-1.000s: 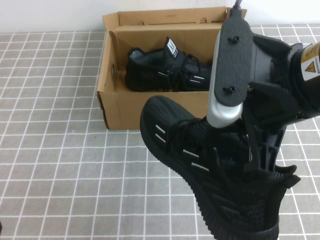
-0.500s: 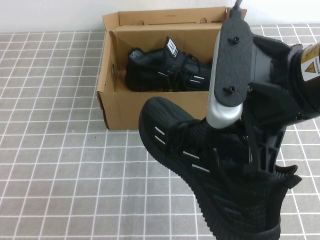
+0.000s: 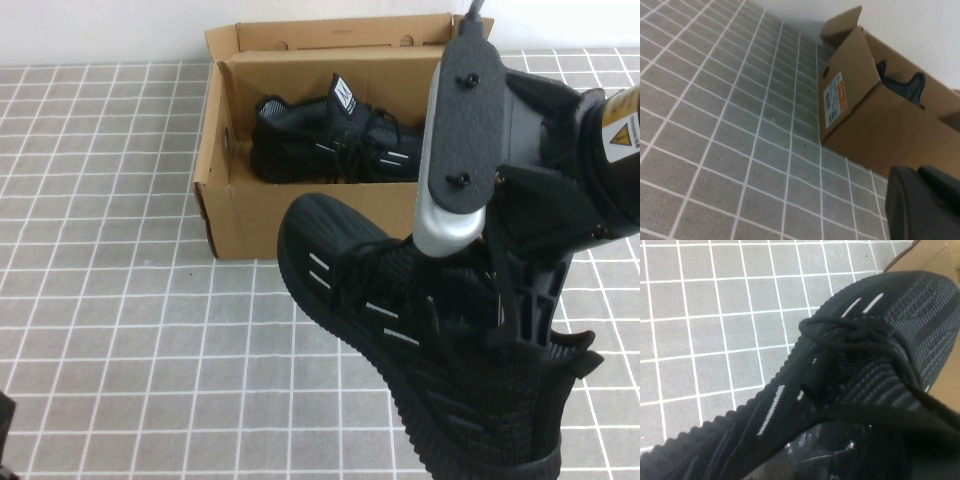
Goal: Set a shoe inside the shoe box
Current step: Hand over the shoe
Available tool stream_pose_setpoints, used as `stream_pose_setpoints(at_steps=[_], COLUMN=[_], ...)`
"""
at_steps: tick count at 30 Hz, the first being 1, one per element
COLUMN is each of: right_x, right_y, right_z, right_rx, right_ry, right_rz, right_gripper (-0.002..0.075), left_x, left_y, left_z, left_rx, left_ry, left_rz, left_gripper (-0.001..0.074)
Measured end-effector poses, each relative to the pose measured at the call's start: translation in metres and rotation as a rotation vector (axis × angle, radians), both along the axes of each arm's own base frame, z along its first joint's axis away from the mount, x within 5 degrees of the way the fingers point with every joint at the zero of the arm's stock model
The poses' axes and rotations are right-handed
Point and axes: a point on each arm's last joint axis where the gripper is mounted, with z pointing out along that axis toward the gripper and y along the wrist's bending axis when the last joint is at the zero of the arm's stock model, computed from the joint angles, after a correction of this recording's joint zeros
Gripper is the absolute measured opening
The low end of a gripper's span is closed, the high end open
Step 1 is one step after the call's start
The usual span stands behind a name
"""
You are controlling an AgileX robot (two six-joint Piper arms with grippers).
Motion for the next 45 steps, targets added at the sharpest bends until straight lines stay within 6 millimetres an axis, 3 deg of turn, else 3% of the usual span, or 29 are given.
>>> stream_pose_setpoints(at_steps=[9, 16, 26, 34, 39, 45], right_x=[0.0, 0.0, 0.0, 0.0, 0.0, 0.01], right_y=[0.0, 0.0, 0.0, 0.0, 0.0, 0.007], right_z=[0.0, 0.0, 0.0, 0.0, 0.001, 0.003], right_rx=[-0.001, -0.002, -0.005, -0.005, 0.015, 0.122], right_ry=[-0.001, 0.0, 0.004, 0.004, 0.009, 0.042], right_rz=[0.001, 0.002, 0.003, 0.003, -0.019, -0.143], right_gripper=[-0.0006, -0.0006, -0.0006, -0.0006, -0.0006, -0.0006], left_x=[0.02, 0.044, 0.072, 0.072, 0.069, 0.072], left_y=[-0.012, -0.029, -0.048, -0.065, -0.072, -0.082], left_z=[0.036, 0.06, 0.081, 0.085, 0.097, 0.105], left_rx=[0.135, 0.239, 0.212, 0.167, 0.231, 0.384], left_ry=[0.206, 0.295, 0.273, 0.189, 0.064, -0.01], left_rz=[-0.165, -0.428, -0.667, -0.936, -1.031, -1.002], left_gripper=[-0.0001, -0.0001, -0.0001, -0.0001, -0.0001, -0.0001])
